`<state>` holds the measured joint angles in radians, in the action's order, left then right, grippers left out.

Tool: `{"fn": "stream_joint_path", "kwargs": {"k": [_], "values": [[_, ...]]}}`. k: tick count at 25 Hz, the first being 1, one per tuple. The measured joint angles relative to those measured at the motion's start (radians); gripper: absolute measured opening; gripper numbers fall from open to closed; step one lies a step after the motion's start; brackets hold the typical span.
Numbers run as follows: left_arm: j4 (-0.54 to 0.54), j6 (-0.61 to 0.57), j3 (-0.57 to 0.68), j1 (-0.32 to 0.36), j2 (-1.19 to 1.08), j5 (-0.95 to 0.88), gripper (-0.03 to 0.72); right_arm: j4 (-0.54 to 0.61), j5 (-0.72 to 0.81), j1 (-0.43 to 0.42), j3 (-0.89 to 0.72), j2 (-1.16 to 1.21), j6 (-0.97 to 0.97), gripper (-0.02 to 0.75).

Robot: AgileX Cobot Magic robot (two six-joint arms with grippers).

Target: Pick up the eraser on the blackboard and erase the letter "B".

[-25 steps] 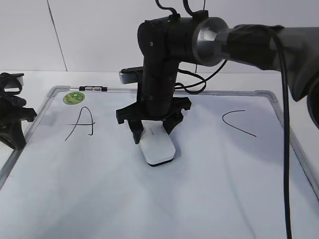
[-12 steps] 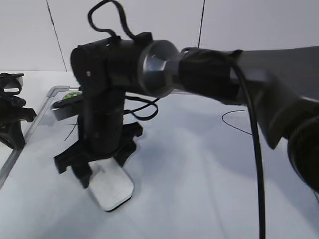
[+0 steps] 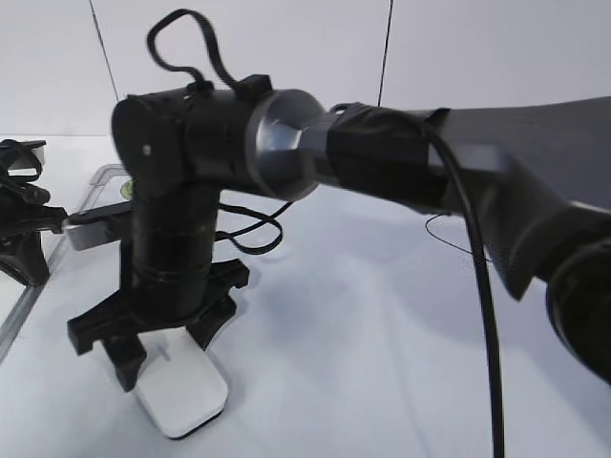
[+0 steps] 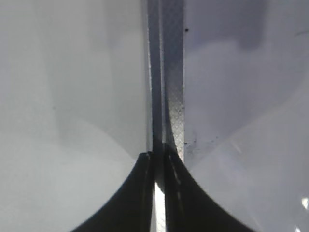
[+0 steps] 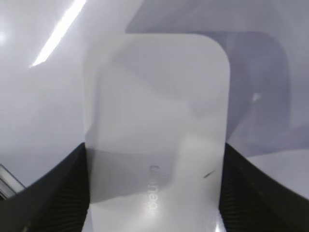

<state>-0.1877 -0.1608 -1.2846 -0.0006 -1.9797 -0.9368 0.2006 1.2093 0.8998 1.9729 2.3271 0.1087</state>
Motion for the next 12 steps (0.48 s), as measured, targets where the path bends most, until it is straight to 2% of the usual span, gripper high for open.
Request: {"fn": "stream_joint_path", "kwargs": {"k": [3, 8, 12], "values": [[-0.002, 0.0, 0.0, 0.0, 0.0, 0.004, 0.018, 0.011, 0.0, -0.055, 0.0, 0.002, 0.005, 0.557], [-0.002, 0.0, 0.0, 0.0, 0.0, 0.004, 0.018, -0.032, 0.002, -0.21, 0.0, 0.002, 0.023, 0.557], [-0.002, 0.0, 0.0, 0.0, 0.0, 0.004, 0.018, -0.032, 0.002, -0.275, 0.0, 0.002, 0.028, 0.557]]}}
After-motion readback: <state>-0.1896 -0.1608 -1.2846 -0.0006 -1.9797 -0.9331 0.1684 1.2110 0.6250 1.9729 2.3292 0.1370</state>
